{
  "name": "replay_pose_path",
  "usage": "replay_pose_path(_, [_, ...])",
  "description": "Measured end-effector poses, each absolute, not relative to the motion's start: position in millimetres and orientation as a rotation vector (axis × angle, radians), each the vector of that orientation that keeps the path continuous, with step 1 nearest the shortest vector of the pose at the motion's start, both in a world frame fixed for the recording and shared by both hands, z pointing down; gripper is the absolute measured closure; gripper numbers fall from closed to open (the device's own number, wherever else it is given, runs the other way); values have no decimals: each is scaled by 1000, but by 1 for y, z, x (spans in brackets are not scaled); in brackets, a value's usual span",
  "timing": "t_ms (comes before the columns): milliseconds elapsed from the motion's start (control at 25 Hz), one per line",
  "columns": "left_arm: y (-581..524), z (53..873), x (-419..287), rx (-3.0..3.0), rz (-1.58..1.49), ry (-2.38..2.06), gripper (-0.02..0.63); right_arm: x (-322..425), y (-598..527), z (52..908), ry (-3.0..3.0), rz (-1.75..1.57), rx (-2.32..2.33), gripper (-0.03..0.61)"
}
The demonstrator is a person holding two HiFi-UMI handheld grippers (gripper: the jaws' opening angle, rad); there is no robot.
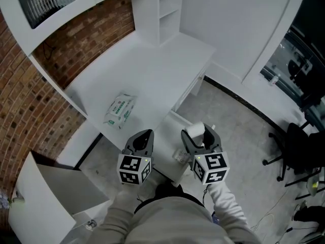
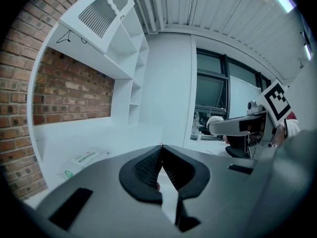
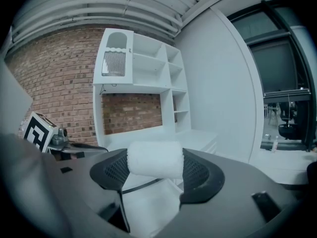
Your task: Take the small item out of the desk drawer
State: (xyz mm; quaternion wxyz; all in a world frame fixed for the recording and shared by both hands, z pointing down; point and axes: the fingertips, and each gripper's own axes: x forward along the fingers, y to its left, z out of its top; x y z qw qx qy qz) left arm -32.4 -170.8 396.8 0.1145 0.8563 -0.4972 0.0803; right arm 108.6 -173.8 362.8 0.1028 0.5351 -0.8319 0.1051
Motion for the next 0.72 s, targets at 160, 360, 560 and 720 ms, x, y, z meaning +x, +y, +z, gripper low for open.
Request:
replay_pose_path(160, [-169,395,-34,2510,232,-1467,595,109,-172,361,-2453,289,1579,258])
replay_pose_path(360, [-167,393,-35,2509,229,-1478,595,110,-171,358,-2457,277,1584,258])
replay_pose_path(560, [-167,392,-36,2509,229,-1487,595,110,-171,354,-2464,258,1592,258])
replay_pose_path(720, [-166,391,-34,2513,226,-1482,596,113,-169,353,-2461,260,1599,258])
